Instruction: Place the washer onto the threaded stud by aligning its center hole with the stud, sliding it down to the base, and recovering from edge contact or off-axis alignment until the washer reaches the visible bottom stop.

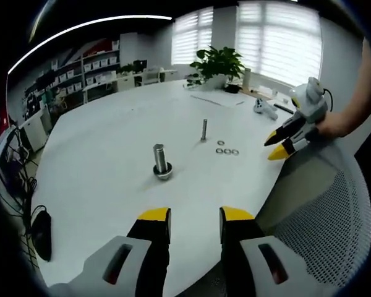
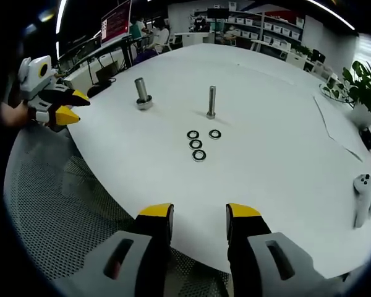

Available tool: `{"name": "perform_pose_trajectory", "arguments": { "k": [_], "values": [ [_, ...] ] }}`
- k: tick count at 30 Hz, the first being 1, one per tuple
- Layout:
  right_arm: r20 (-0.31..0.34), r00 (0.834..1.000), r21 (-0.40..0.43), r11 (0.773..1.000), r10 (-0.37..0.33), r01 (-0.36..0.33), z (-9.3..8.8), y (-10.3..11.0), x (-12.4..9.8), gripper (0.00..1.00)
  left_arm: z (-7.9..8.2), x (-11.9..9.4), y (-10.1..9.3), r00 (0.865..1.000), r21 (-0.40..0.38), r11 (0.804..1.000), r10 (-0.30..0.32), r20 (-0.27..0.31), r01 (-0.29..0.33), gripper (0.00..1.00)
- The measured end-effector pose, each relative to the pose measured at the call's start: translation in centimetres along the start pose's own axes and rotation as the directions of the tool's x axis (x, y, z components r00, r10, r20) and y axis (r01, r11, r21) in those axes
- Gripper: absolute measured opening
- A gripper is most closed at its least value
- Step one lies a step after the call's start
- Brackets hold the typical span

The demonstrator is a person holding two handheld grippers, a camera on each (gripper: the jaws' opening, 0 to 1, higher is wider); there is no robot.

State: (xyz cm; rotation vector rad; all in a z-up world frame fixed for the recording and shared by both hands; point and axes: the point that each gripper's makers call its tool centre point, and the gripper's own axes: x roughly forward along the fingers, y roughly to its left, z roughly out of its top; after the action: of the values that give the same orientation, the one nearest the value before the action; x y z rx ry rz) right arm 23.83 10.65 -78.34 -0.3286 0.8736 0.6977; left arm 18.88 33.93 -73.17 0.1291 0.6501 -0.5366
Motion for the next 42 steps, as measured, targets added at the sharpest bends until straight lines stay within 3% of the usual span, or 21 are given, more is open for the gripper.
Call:
{"name": "perform_pose_trajectory", "arguments": {
  "k": [6,17,35,42],
  "values": [
    [-0.005,1.000,-0.005,1.000,0.003,-0.003,-0.12,0.07,0.09,0.37,-0.41,0.22,-0.48,1.000,0.013,1.000,-0.022,-0.020,0.022,0.29],
    [0.009,0.999,0.030,0.999,0.032,-0.033,0.17,0.63,0.03,0.39,-0.56,0.14,-0.09,1.000,0.012,1.000,-0.006,-0.021,0.006,0.30],
    [-0.001,1.000,0.009,0.999,0.031,-0.031,-0.06,0.40,-0.28,0.39,-0.61,0.23,-0.34,0.999,-0.009,1.000,-0.010,-0.036,0.010,0.30],
    [-0.004,1.000,0.007,1.000,0.025,-0.025,-0.25,0.19,-0.32,0.39,-0.83,0.40,-0.54,0.999,0.016,1.000,-0.002,-0.051,0.003,0.30]
  ]
}}
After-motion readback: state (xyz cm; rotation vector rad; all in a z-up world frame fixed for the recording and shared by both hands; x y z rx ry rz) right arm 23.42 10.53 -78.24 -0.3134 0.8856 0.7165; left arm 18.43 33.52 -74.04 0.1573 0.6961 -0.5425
